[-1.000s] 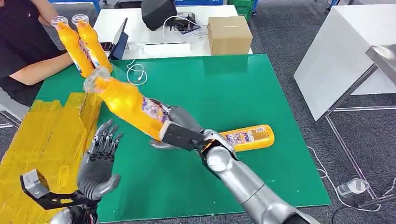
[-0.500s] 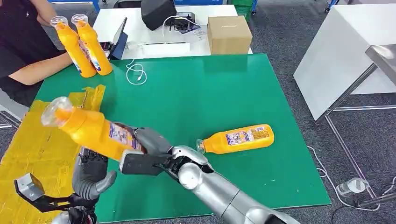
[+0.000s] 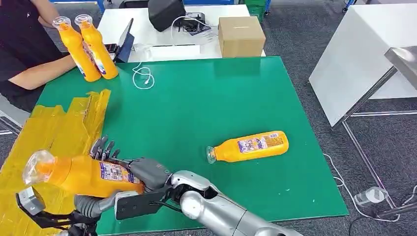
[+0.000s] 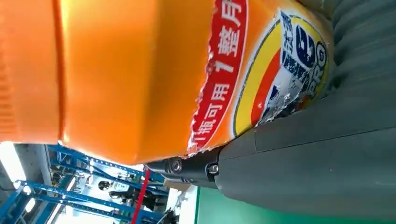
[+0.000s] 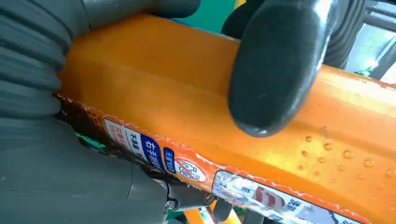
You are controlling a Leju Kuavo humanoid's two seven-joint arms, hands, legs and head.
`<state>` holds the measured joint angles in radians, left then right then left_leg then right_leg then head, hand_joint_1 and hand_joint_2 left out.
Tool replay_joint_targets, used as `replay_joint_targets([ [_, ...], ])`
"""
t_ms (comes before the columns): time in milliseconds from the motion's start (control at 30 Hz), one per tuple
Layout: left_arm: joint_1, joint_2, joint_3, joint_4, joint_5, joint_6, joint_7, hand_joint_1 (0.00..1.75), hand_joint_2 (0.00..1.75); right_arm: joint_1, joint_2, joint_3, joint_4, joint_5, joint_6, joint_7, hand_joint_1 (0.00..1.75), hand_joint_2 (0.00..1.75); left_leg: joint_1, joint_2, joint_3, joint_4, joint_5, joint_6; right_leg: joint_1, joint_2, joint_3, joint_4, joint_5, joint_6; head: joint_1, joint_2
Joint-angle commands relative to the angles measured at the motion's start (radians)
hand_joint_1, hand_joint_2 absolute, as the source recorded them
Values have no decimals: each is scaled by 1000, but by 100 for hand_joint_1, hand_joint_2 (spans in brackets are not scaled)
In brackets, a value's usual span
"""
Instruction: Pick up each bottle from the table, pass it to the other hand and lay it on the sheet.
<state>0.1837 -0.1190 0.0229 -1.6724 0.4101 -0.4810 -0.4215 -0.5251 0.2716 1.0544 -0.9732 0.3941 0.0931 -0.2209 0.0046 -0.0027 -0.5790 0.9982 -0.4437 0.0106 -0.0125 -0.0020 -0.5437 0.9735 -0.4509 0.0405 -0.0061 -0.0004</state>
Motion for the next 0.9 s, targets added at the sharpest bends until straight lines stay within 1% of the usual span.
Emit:
replay_joint_targets([
  [33,-89,-39,30,53,16,-1,9,175,175,34,-25,118,81,14,7,-10,175,175,1,-5,6,-3,0,0,2,-5,8,-4,-1,-1,0,0],
  [67,-86,-39,31,50,17,-3,9,175,175,36,-27,116,79,14,4,-10,175,175,2,-4,4,-2,0,0,2,-4,6,-4,-1,-1,1,0],
  [233,-89,-43,32,44,19,-6,9,175,175,31,-33,93,94,9,-10,-3,175,175,1,-5,5,-2,0,0,1,-5,8,-4,-1,-1,0,0],
  [367,-94,-42,32,46,20,-6,10,175,175,25,-36,71,110,5,-21,-1,175,175,1,-4,2,-2,1,0,1,-4,4,-3,0,-1,0,0],
  [400,-95,-42,36,42,4,5,3,175,175,23,-40,52,114,0,-33,5,175,175,2,-7,7,-3,0,-1,3,-7,10,-5,-1,-2,0,0],
  [467,-97,-41,43,25,-68,42,-31,175,175,16,-60,7,116,-1,-76,19,175,175,1,-6,4,-2,1,0,2,-6,6,-4,-1,-1,0,0],
  [500,-97,-39,47,16,-109,63,-49,175,175,12,-72,-19,113,7,-107,30,175,175,2,-7,4,-2,1,0,2,-7,7,-4,-1,-1,0,0],
  [533,-97,-36,47,13,-109,59,-49,175,175,8,-82,-33,107,8,-105,29,175,175,1,-7,3,-2,1,0,2,-7,6,-3,-1,-1,0,0],
  [567,-96,-38,53,7,-123,71,-53,175,175,7,-88,-43,103,13,-106,29,129,175,1,-6,2,-1,1,0,1,-6,4,-2,0,-1,0,0],
  [600,-93,-44,65,-7,-185,111,-81,175,175,16,-98,-83,87,46,-151,52,0,175,2,-7,3,-1,1,0,2,-7,7,-3,-1,-1,0,0],
  [633,-90,-46,71,-15,-213,129,-91,175,175,22,-111,-110,73,59,-170,59,0,175,1,-4,1,-1,1,0,1,-4,3,-2,0,0,1,0],
  [667,-88,-45,74,-21,-213,126,-91,175,175,24,-120,-122,58,64,-166,59,0,175,1,-5,3,-1,0,0,1,-5,6,-3,-1,-1,0,0],
  [700,-86,-46,76,-24,-213,123,-91,175,175,29,-124,-129,47,71,-160,60,0,175,1,-4,2,-1,0,0,1,-4,4,-2,0,-1,0,0],
  [767,-85,-46,76,-25,-213,122,-91,175,175,33,-123,-130,44,74,-158,61,0,175,1,-4,2,-1,0,0,1,-4,5,-2,-1,-1,0,0],
  [800,-86,-50,84,-31,-283,174,-118,175,175,40,-128,-159,32,97,-181,85,0,175,1,-5,4,-1,0,0,2,-5,7,-3,-1,-1,1,0],
  [833,-87,-51,93,-38,-327,208,-138,175,175,41,-143,-183,17,103,-198,90,0,175,0,-5,1,-1,0,0,0,-5,4,-2,0,0,0,0],
  [900,-87,-54,122,-51,-424,294,-171,175,175,54,-199,-249,-49,102,-192,88,0,175,1,-4,3,0,-1,0,2,-4,7,-2,-1,-1,1,0],
])
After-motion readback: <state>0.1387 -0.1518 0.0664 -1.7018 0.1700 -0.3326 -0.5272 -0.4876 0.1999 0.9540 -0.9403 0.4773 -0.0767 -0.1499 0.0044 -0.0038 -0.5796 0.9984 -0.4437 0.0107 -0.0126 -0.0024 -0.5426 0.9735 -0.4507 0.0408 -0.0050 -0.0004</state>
